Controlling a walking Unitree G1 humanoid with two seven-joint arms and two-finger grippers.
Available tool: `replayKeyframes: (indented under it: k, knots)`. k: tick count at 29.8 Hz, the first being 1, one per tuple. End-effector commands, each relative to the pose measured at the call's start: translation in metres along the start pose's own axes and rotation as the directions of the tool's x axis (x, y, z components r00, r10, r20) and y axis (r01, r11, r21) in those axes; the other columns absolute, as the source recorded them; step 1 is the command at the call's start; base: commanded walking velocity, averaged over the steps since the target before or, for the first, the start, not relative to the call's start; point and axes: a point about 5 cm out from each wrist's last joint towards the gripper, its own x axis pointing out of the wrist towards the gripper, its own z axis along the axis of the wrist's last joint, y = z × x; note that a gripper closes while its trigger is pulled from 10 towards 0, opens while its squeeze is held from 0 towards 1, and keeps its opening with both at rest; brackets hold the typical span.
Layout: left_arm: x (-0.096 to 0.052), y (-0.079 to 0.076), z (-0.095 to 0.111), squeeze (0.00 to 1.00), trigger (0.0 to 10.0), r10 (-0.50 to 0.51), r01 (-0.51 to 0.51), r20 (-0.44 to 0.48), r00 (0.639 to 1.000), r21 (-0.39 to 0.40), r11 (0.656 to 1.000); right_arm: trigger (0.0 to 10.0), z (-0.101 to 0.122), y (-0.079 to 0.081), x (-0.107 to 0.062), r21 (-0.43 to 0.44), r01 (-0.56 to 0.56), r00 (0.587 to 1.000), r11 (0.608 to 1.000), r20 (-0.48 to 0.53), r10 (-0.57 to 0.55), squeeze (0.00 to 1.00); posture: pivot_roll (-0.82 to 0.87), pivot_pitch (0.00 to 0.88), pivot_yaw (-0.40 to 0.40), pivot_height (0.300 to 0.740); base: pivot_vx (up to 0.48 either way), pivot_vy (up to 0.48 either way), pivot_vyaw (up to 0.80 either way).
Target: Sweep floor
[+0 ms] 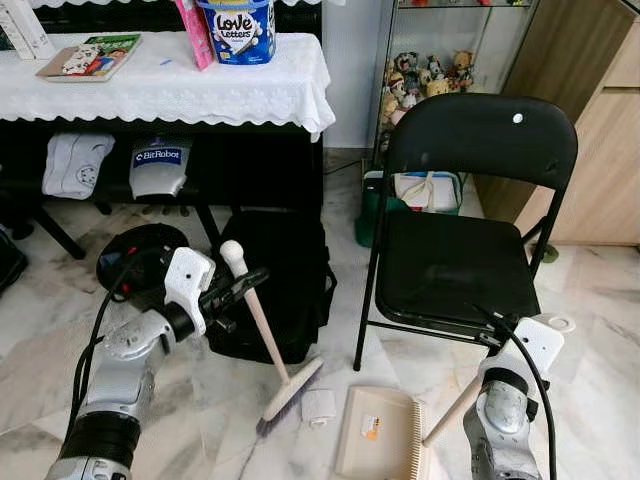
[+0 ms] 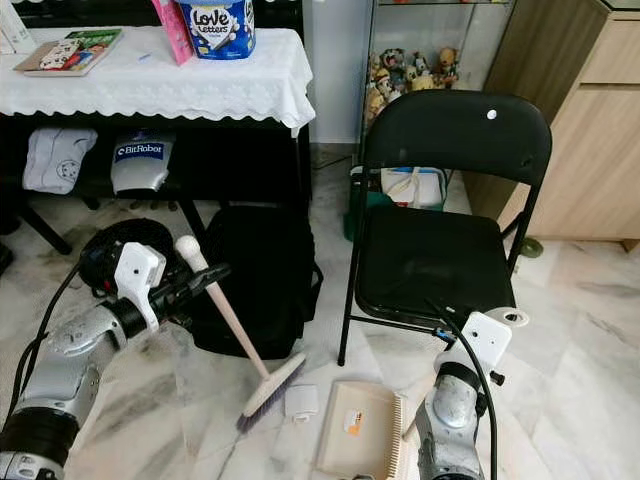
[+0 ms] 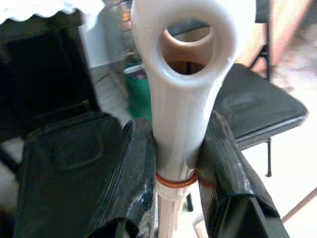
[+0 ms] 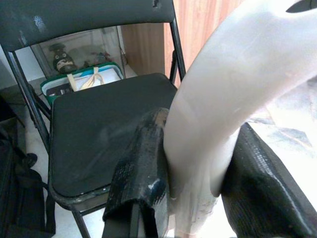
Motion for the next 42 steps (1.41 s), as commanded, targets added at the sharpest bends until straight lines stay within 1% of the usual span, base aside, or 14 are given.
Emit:
replayKeyframes:
  k: [1, 5, 11, 14, 16, 18, 19, 22, 23, 24, 30, 34, 37, 42]
  knots:
    - [-0.007, 0.002, -0.001, 0.0, 10.0, 0.04, -0.041, 0.008, 0.999, 0.023, 0.999, 10.0, -0.001, 0.003, 0.0, 0.015, -0.014, 1.0, 1.0, -0.016, 0.014, 0.0, -0.01, 0.128, 0.033, 0.74, 0.0, 0.0, 0.0]
    - [-0.014, -0.004, -0.013, 0.0, 10.0, 0.087, -0.087, 0.0, 0.996, -0.002, 0.996, 10.0, -0.001, 0.003, 0.001, 0.013, -0.019, 1.0, 1.0, -0.014, 0.019, 0.0, -0.01, 0.132, 0.029, 0.74, 0.0, 0.0, 0.0]
    - [-0.018, -0.005, -0.017, 0.0, 10.0, 0.169, -0.169, 0.014, 0.985, -0.018, 0.985, 10.0, -0.001, 0.003, 0.001, 0.011, -0.022, 1.0, 1.0, -0.013, 0.022, 0.0, -0.02, 0.13, 0.029, 0.74, 0.0, 0.0, 0.0]
    - [-0.019, -0.006, -0.019, 0.0, 10.0, 0.175, -0.174, 0.013, 0.984, -0.03, 0.984, 10.0, -0.001, 0.002, 0.001, 0.01, -0.022, 1.0, 1.0, -0.014, 0.022, 0.0, -0.02, 0.128, 0.029, 0.74, 0.0, 0.0, 0.0]
    - [-0.018, -0.01, -0.021, 0.0, 10.0, 0.152, -0.152, 0.003, 0.988, -0.064, 0.986, 10.0, -0.001, 0.002, 0.001, 0.01, -0.023, 1.0, 1.0, -0.014, 0.023, 0.0, -0.02, 0.125, 0.03, 0.74, 0.0, 0.0, 0.0]
    - [-0.016, -0.015, -0.024, 0.0, 10.0, 0.109, -0.111, -0.024, 0.994, -0.136, 0.984, 10.0, -0.001, 0.003, 0.0, 0.01, -0.025, 1.0, 1.0, -0.013, 0.025, 0.0, -0.02, 0.121, 0.032, 0.74, 0.0, 0.0, 0.0]
    - [-0.016, -0.015, -0.024, 0.0, 10.0, 0.109, -0.111, -0.024, 0.994, -0.136, 0.984, 10.0, -0.001, 0.003, 0.0, 0.01, -0.025, 1.0, 1.0, -0.013, 0.025, 0.0, -0.02, 0.121, 0.032, 0.74, 0.0, 0.0, 0.0]
    - [-0.015, -0.02, -0.026, 0.0, 10.0, 0.058, -0.065, -0.041, 0.998, -0.219, 0.974, 10.0, -0.001, 0.003, 0.0, 0.011, -0.026, 1.0, 1.0, -0.013, 0.026, 0.0, -0.02, 0.117, 0.034, 0.74, 0.0, 0.0, 0.0]
    - [-0.014, -0.022, -0.026, 0.0, 10.0, 0.038, -0.046, -0.037, 0.999, -0.258, 0.965, 10.0, -0.001, 0.003, 0.0, 0.01, -0.025, 1.0, 1.0, -0.013, 0.026, 0.0, -0.02, 0.114, 0.035, 0.74, 0.0, 0.0, 0.0]
    - [-0.014, -0.022, -0.026, 0.0, 10.0, 0.038, -0.046, -0.037, 0.999, -0.258, 0.965, 10.0, -0.001, 0.003, 0.0, 0.01, -0.025, 1.0, 1.0, -0.013, 0.026, 0.0, -0.02, 0.114, 0.035, 0.74, 0.0, 0.0, 0.0]
    - [-0.014, -0.021, -0.017, 0.0, 10.0, -0.009, 0.015, 0.018, 1.0, -0.384, 0.923, 10.0, -0.002, 0.004, 0.0, 0.011, -0.027, 1.0, 1.0, -0.015, 0.027, 0.0, -0.02, 0.104, 0.036, 0.74, 0.0, 0.0, 0.0]
    - [-0.016, -0.013, -0.012, 0.0, 10.0, 0.02, -0.004, 0.035, 0.999, -0.405, 0.914, 10.0, -0.002, 0.004, -0.001, 0.011, -0.031, 0.999, 0.999, -0.015, 0.031, 0.0, -0.02, 0.098, 0.035, 0.74, 0.0, 0.0, 0.0]
    - [-0.015, -0.011, -0.007, 0.0, 10.0, 0.013, 0.008, 0.05, 0.999, -0.41, 0.912, 10.0, -0.002, 0.004, 0.0, 0.011, -0.033, 0.999, 0.999, -0.016, 0.033, 0.0, -0.02, 0.098, 0.033, 0.74, 0.0, 0.0, 0.0]
    - [-0.014, -0.005, 0.0, 0.0, 10.0, 0.056, -0.023, 0.075, 0.996, -0.388, 0.921, 10.0, -0.003, 0.004, 0.0, 0.01, -0.032, 0.999, 0.999, -0.017, 0.033, 0.0, -0.02, 0.101, 0.031, 0.74, 0.0, 0.0, 0.0]
